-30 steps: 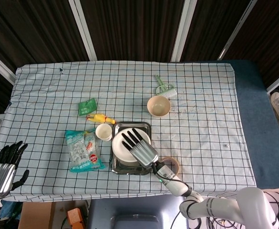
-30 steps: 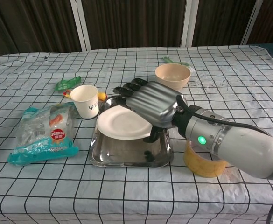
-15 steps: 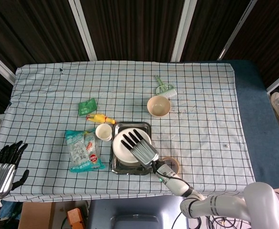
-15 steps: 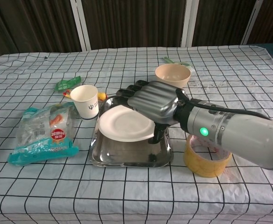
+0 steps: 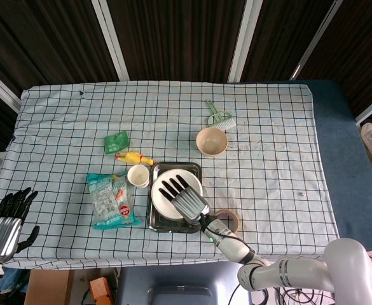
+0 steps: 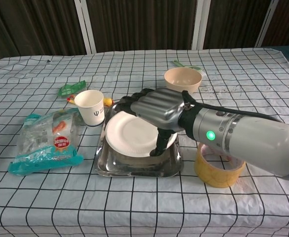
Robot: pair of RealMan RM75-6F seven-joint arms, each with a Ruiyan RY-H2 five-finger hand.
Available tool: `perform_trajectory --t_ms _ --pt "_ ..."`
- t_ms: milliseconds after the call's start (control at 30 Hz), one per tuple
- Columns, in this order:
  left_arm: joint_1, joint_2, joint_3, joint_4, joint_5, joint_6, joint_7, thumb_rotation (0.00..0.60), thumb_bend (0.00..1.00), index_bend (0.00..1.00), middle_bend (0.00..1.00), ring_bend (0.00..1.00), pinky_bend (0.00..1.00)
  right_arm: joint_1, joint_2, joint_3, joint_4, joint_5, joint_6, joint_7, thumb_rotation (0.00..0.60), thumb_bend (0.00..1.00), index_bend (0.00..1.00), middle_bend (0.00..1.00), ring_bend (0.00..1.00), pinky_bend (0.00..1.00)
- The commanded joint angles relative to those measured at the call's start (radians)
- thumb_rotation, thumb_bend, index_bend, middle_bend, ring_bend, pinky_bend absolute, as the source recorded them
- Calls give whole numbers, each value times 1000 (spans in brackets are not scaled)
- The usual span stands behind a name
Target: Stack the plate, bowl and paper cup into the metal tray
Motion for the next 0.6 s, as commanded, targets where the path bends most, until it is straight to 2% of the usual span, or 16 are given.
perform_trajectory --t_ms 33,133,400,500,600 --pt "1 0 0 0 2 4 -1 600 407 0 2 0 73 3 -2 -11 4 -6 9 12 600 0 0 0 0 0" --pt "4 2 1 -1 5 10 -4 600 408 0 2 0 73 -5 18 -19 -23 -33 28 50 600 0 0 0 0 0" --pt "1 0 1 -1 3 4 0 600 406 0 2 0 73 -62 145 -50 -120 -176 148 137 600 0 24 0 0 0" --pt "2 -2 1 -2 3 6 5 600 406 0 2 0 74 -81 183 -40 -107 -197 197 140 600 9 40 0 0 0" --pt "3 -2 0 -3 0 7 6 600 406 0 2 0 73 -93 203 -3 -47 -175 238 145 600 11 65 0 0 0"
